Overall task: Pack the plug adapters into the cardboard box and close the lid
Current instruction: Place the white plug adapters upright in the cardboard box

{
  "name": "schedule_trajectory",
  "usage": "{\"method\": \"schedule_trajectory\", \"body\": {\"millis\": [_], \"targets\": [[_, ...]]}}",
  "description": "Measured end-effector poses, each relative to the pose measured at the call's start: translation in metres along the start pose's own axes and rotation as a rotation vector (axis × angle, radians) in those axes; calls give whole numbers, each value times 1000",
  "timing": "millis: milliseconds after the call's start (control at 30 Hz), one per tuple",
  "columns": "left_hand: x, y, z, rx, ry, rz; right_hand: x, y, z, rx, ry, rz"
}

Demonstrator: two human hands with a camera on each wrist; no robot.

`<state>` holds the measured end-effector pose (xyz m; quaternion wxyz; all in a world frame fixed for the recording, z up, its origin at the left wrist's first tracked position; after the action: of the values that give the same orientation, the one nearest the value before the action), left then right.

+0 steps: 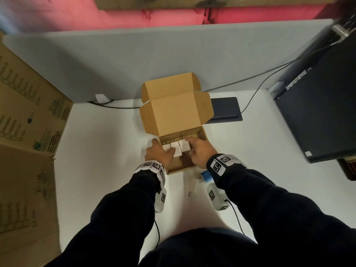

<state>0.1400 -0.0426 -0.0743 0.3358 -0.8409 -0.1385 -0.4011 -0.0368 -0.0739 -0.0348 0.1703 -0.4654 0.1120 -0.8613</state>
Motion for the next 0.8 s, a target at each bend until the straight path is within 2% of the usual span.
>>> {"method": "schedule_trajectory", "body": {"millis": [100, 200, 267, 333, 500, 633, 700, 800], "targets": [[1, -4, 4, 9, -6, 15, 6, -9, 3, 34, 0, -24], [6, -9, 3, 6, -7, 30, 29, -21, 5, 83, 108, -191], [12, -12, 0, 0, 4, 26, 47, -30, -3, 64, 173, -295], [15, -13, 0, -10, 24, 29, 54, -37, -18, 33, 165, -322], [16, -25, 1, -12, 36, 65, 32, -67, -47, 56, -128, -125], [14, -41, 7, 62, -63, 126, 25, -82, -41, 150, -85, -214], [13, -47, 10, 80, -95, 144, 20, -91, -31, 239, -115, -203], [14, -51, 10, 69, -109, 146, -6, -104, -11, 417, -222, -12]]}}
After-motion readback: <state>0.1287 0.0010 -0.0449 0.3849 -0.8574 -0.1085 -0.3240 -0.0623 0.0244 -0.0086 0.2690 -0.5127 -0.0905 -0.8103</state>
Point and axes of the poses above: each hand's wrist, its own y-axis towards the middle knuckle, its own x-axis out of the back of the hand, z = x × y, the point moved 7 cm from there along y, towards the middle knuckle, and after that the axes turned 10 degrees about -z, right-handed, at the moved point
